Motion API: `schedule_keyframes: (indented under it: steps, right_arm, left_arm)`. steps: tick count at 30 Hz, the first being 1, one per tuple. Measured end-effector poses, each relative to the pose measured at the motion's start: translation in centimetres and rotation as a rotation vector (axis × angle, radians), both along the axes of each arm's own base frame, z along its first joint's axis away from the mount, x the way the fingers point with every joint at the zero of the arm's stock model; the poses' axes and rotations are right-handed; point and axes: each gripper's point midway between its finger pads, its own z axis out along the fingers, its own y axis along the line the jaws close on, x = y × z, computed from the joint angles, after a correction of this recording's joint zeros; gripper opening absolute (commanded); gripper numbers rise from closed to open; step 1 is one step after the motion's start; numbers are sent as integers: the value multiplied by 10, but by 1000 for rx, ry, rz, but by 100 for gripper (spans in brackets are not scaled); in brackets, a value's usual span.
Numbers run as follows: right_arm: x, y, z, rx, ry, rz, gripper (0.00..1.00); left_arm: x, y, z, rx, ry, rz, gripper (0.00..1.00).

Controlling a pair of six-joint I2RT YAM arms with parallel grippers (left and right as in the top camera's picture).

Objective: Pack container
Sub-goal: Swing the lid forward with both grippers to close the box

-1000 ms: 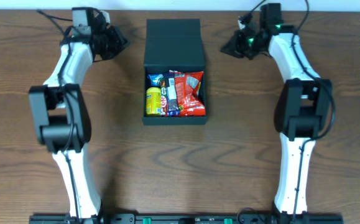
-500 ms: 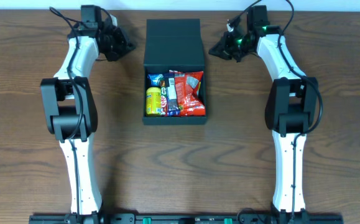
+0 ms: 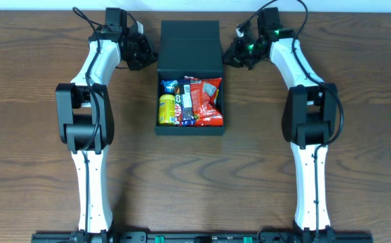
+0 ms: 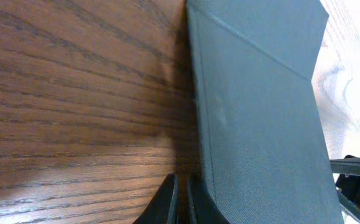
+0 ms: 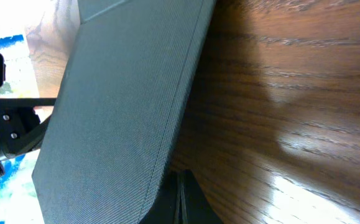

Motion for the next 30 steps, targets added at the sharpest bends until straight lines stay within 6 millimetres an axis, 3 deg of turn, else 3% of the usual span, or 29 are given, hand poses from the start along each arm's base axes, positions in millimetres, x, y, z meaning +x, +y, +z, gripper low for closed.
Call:
schedule_keyframes:
  steps: [11, 21, 30]
  right_arm:
    - [9, 14, 15, 104, -112, 72, 1]
    - [8, 16, 43, 260, -180, 148, 1]
    - [6, 15, 67, 345, -251, 203, 1]
  left_arm:
    - [9, -3, 11, -29, -94, -63, 8]
    - [22, -18, 48, -189, -276, -185, 7]
    - [22, -15, 81, -336, -401, -278, 6]
